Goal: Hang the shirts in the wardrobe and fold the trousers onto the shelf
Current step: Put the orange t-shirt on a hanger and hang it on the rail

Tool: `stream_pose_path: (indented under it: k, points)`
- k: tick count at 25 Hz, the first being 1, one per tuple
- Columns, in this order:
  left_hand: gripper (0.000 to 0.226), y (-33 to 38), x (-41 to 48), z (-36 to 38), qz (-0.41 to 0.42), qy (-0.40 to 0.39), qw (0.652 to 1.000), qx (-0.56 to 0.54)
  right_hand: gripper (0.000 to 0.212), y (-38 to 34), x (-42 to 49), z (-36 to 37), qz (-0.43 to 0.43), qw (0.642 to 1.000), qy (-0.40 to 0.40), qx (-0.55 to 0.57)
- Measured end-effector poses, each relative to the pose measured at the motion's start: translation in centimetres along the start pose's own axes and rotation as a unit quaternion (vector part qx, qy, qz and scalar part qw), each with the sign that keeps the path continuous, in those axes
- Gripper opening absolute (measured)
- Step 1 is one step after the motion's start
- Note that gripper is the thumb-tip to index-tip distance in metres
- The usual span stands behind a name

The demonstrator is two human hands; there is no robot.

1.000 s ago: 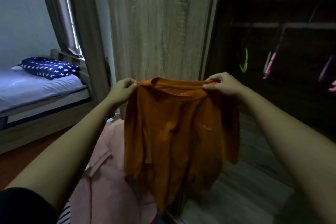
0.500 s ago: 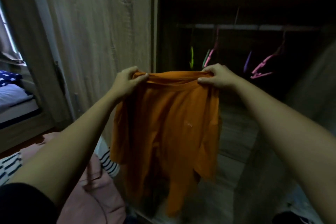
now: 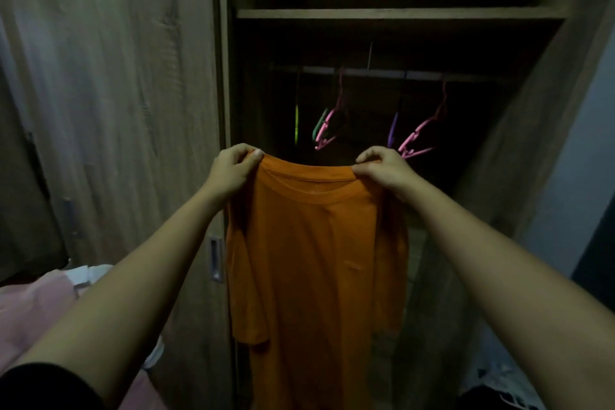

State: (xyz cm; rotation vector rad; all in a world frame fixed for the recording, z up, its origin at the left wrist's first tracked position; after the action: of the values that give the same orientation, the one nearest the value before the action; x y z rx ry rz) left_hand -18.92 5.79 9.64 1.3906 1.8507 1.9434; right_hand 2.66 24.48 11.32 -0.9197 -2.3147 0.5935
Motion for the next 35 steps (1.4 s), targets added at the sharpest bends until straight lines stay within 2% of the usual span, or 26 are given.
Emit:
stream_pose_path:
  k: [2,4,7,9,11,13,14,15,16,17,18,20,22,23,24,26,28,29,31,33,35]
  points:
    - [0.024,-0.4,1.0,0.2,-0.008,0.016,1.000,-0.010,0.021,-0.4,0.1,-1.3,-0.045,0.999,0.030,0.001]
    - [0.023,-1.0,2.3,-0.1,-0.020,0.050,0.999,0.003,0.020,-1.0,0.2,-1.9,-0.088,0.996,0.008,-0.023]
    - [0.019,-1.7,4.0,-0.2,-0.018,0.067,0.997,0.013,0.018,-1.2,1.3,-2.2,-0.105,0.982,-0.024,-0.155]
    - [0.013,-1.0,4.6,1.0,0.035,0.018,0.999,0.000,0.022,-1.1,2.1,-1.8,-0.096,0.965,-0.047,-0.240]
    - [0.015,0.4,4.6,2.9,0.102,-0.083,0.991,0.022,0.038,-0.6,2.5,-0.6,-0.073,0.950,-0.093,-0.288]
    - [0.018,0.3,4.6,4.8,0.142,-0.164,0.958,0.185,0.048,-0.2,2.7,0.0,-0.048,0.953,-0.121,-0.275]
    - [0.023,-0.4,4.8,5.2,0.149,-0.168,0.927,0.300,0.050,-0.3,2.9,0.1,-0.043,0.956,-0.127,-0.260]
    - [0.032,-1.0,5.2,4.9,0.148,-0.138,0.896,0.395,0.051,-0.4,3.0,0.4,-0.043,0.958,-0.133,-0.249]
    - [0.044,-1.3,5.6,4.5,0.152,-0.098,0.876,0.446,0.052,-0.6,3.2,0.7,-0.043,0.959,-0.142,-0.241]
    - [0.054,-1.2,5.5,4.4,0.168,-0.071,0.874,0.450,0.052,-0.6,3.4,1.0,-0.041,0.960,-0.148,-0.234]
    - [0.058,-0.9,5.1,4.6,0.193,-0.064,0.882,0.424,0.052,-0.5,3.7,1.0,-0.033,0.962,-0.148,-0.228]
    - [0.048,-0.7,4.4,5.6,0.226,-0.125,0.895,0.363,0.053,0.2,4.1,0.8,-0.006,0.965,-0.142,-0.221]
    - [0.036,-1.3,4.3,6.4,0.201,-0.193,0.880,0.385,0.057,0.8,4.3,0.8,0.017,0.964,-0.139,-0.227]
    - [0.032,-2.0,4.8,6.1,0.173,-0.193,0.877,0.404,0.059,0.6,4.3,1.2,0.013,0.960,-0.147,-0.237]
    - [0.034,-2.9,5.5,5.5,0.127,-0.183,0.890,0.398,0.061,0.0,4.3,1.9,-0.003,0.955,-0.158,-0.250]
    - [0.051,-5.2,6.3,5.0,0.012,-0.205,0.924,0.322,0.063,-1.2,4.2,3.1,-0.034,0.946,-0.175,-0.271]
    - [0.065,-6.7,5.6,5.8,-0.077,-0.293,0.915,0.266,0.064,-1.5,4.3,3.3,-0.031,0.946,-0.181,-0.269]
    - [0.060,-6.7,5.3,6.0,-0.089,-0.318,0.905,0.269,0.064,-1.5,4.3,3.2,-0.023,0.947,-0.183,-0.264]
    - [0.037,-5.6,5.8,5.9,-0.071,-0.324,0.909,0.253,0.064,-1.5,4.4,2.8,-0.010,0.947,-0.177,-0.269]
    - [0.024,-4.9,7.0,5.7,-0.091,-0.315,0.930,0.167,0.063,-1.9,4.9,2.7,-0.006,0.946,-0.158,-0.282]
    - [0.018,-4.0,9.9,5.0,-0.064,-0.238,0.965,0.093,0.063,-3.1,5.6,3.0,-0.016,0.946,-0.151,-0.287]
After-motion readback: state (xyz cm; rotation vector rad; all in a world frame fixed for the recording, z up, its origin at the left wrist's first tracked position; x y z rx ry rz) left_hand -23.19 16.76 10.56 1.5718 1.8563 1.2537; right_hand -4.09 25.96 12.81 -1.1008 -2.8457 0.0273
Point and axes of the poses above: each hand's wrist, its own x-axis towards the middle knuckle, its own z-axis out of the palm, y = z × x, the point moved 9 cm from there along x, towards the middle knuckle, and after that the axes turned 14 degrees about -x, right-handed, at the moved point
